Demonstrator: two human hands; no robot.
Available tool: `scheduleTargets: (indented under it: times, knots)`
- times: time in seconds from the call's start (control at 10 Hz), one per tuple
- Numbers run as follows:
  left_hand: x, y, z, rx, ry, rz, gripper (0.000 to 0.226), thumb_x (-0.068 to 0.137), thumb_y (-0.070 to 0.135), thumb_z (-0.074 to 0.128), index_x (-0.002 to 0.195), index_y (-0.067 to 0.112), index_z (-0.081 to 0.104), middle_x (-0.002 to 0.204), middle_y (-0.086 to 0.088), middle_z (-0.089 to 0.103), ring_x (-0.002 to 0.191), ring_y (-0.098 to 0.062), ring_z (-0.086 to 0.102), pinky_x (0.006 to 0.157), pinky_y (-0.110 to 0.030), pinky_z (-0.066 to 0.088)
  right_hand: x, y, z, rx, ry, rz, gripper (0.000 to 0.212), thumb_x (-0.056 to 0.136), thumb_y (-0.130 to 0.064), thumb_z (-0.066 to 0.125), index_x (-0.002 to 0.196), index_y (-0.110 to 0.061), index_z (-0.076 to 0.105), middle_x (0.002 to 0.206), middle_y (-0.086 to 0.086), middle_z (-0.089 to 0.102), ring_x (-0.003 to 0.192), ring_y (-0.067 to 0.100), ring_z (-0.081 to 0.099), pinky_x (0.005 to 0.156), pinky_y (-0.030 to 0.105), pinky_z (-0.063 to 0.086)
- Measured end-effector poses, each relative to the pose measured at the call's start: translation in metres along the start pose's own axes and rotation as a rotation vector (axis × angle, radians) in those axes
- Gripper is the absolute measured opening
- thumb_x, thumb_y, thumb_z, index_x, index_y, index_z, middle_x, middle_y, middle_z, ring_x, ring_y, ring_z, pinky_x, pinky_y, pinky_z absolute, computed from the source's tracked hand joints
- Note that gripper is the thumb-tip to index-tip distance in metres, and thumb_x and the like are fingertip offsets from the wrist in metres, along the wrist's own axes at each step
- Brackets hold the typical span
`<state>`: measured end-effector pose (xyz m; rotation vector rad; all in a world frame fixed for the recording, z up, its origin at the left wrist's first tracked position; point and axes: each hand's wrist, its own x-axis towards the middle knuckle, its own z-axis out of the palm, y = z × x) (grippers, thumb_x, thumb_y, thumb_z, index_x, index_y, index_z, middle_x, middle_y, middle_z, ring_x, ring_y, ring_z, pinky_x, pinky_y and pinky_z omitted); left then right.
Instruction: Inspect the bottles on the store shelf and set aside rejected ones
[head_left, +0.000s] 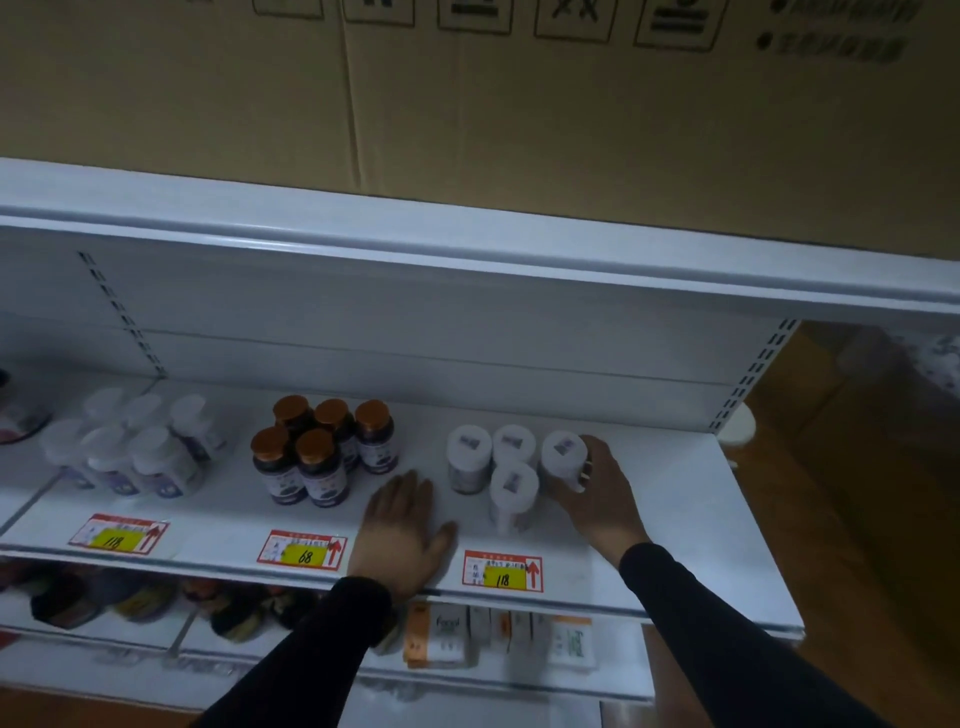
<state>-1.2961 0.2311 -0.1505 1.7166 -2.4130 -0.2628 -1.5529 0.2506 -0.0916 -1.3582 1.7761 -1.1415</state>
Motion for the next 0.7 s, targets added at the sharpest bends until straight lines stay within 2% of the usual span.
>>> scheduleTargets:
  times: [0.4,0.5,0.6,0.7]
  knots:
    - [-0.002,0.002,0.001,0.028,0.076,-0.005,0.066,0.087,0.057,0.041,0.126,0.008,0.063,0.132,-0.018,0.060,0.120,-0.036,0.058,0.101,-0.050,0.046,0.003,0.005,0.009,0.038,-0.033,0.058,0.050,0.081,-0.030,0.079,0.118,-0.033,0.046,0.118,-0.005,0.059,0.105,0.014,0.059,0.091,0.033,0.051]
    - [-0.002,0.001,0.004,0.030,0.094,-0.018,0.068,0.087,0.059,0.039,0.130,0.010,0.059,0.137,-0.016,0.057,0.125,-0.034,0.054,0.105,-0.049,0.043,0.000,0.005,0.008,0.037,-0.055,0.078,0.054,0.081,-0.035,0.079,0.123,-0.033,0.046,0.121,-0.005,0.058,0.109,0.015,0.058,0.091,0.030,0.050]
    - [-0.001,-0.002,0.007,0.039,0.109,-0.009,0.068,0.088,0.060,0.038,0.131,0.011,0.059,0.138,-0.016,0.056,0.126,-0.034,0.053,0.106,-0.049,0.042,-0.002,0.005,0.006,0.014,-0.059,0.067,0.056,0.077,-0.040,0.081,0.121,-0.034,0.047,0.122,-0.006,0.059,0.109,0.014,0.057,0.094,0.035,0.051]
    - [0.001,-0.002,0.011,0.036,0.117,-0.012,0.069,0.087,0.059,0.038,0.128,0.009,0.061,0.135,-0.017,0.058,0.123,-0.036,0.056,0.104,-0.050,0.044,-0.002,0.006,-0.003,-0.049,-0.030,0.053,0.058,0.077,-0.037,0.080,0.124,-0.028,0.048,0.126,-0.002,0.056,0.109,0.015,0.054,0.095,0.036,0.049]
